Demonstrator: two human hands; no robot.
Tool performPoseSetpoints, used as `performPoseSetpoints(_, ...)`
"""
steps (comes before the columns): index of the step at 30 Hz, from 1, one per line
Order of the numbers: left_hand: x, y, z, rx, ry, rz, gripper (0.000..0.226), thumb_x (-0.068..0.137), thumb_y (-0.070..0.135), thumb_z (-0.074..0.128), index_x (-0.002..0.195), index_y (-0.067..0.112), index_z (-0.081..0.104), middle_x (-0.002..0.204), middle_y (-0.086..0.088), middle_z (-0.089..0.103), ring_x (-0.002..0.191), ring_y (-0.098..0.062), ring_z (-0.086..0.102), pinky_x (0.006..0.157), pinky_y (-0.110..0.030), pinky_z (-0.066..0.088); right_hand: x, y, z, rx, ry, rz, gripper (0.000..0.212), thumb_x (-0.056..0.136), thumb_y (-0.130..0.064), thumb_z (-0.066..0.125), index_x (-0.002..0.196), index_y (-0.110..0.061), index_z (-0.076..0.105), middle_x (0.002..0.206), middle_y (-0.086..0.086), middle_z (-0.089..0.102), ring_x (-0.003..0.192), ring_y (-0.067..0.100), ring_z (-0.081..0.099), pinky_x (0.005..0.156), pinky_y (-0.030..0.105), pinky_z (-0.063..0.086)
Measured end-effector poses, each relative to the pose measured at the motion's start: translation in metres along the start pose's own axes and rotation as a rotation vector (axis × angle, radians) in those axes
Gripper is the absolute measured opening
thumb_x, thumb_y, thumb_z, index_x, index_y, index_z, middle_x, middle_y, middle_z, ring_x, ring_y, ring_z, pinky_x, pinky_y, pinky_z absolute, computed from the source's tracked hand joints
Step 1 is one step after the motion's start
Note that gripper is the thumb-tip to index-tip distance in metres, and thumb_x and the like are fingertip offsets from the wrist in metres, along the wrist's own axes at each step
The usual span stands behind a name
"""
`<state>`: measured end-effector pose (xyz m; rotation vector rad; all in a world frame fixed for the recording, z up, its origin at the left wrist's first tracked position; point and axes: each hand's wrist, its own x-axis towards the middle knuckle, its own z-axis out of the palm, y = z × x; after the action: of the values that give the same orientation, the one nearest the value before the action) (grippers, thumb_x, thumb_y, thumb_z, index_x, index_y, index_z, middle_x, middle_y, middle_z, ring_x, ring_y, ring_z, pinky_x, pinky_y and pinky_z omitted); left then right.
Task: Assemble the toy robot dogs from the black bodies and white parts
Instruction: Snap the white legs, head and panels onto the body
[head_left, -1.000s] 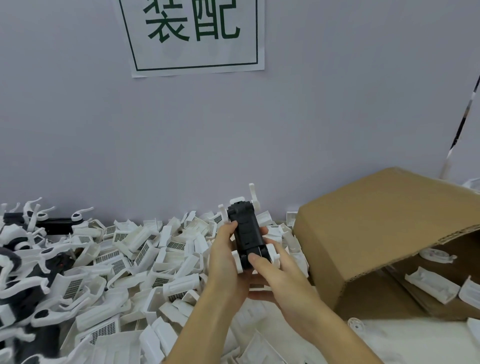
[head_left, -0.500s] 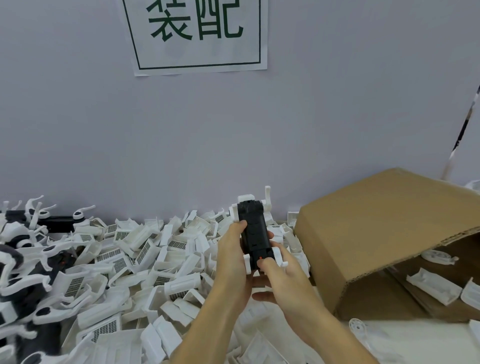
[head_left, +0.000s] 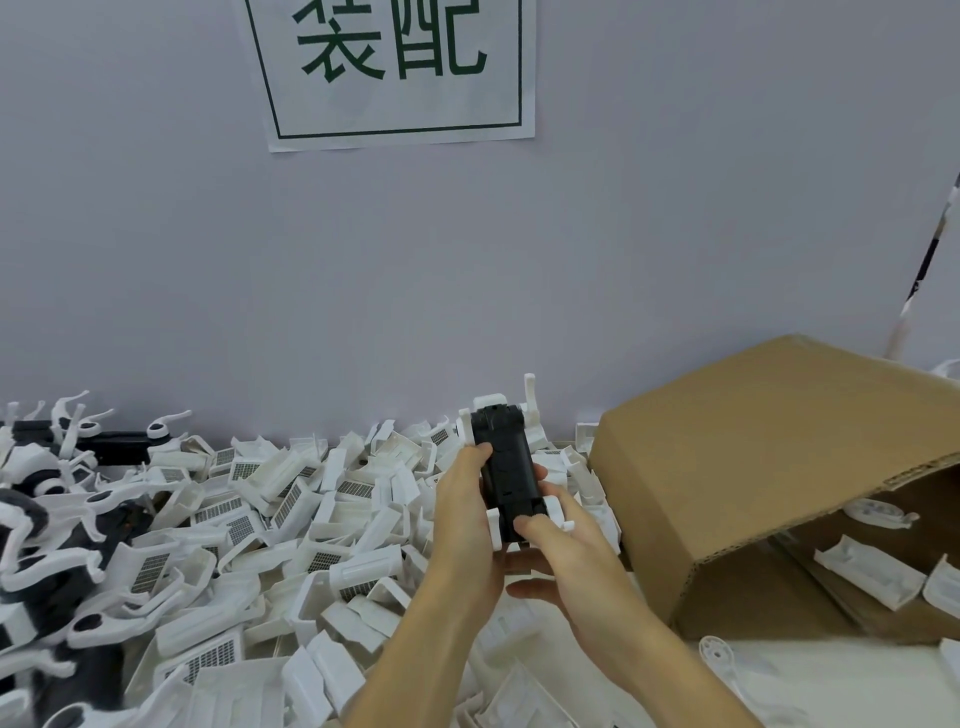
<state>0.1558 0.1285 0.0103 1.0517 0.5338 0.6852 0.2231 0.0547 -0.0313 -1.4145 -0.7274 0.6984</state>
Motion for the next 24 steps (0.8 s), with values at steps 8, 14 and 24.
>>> performPoseSetpoints(8,0.0011,0.0,0.0003,-0.022,-0.004,0.014,0.038,0.097,0.035,0.048,0.106,0.006,0.071,0.09,-0.011,0.073,0.078,-0.024,0.066,0.061,-0.032,0.049,-0.0013,0.0011,-0.0026,-0.014,-0.019,0.012,0.039,0.102,-0.013,0.045,0.109,-0.05,0.056,0.085,-0.015,0.075,0.082,0.013,0.074,0.07,0.027,0.057)
performPoseSetpoints(14,0.0025,-0.0016,0.0004,0.014,0.002,0.056,0.031,0.099,0.033,0.047,0.103,0.013,0.071,0.092,-0.012,0.075,0.082,-0.026,0.066,0.072,-0.04,0.051,0.0002,0.0017,0.0,-0.038,0.033,0.02,0.04,0.101,-0.019,0.048,0.097,-0.059,0.056,0.082,-0.015,0.072,0.087,0.013,0.073,0.068,0.024,0.055)
performPoseSetpoints(24,0.0022,-0.003,-0.0001,0.01,0.003,0.049,0.033,0.098,0.034,0.048,0.105,0.012,0.072,0.092,-0.011,0.076,0.078,-0.026,0.068,0.065,-0.036,0.052,0.0016,0.0021,0.0006,-0.012,0.042,0.02,0.036,0.103,-0.028,0.052,0.093,-0.062,0.058,0.085,-0.016,0.074,0.083,0.011,0.075,0.069,0.025,0.058)
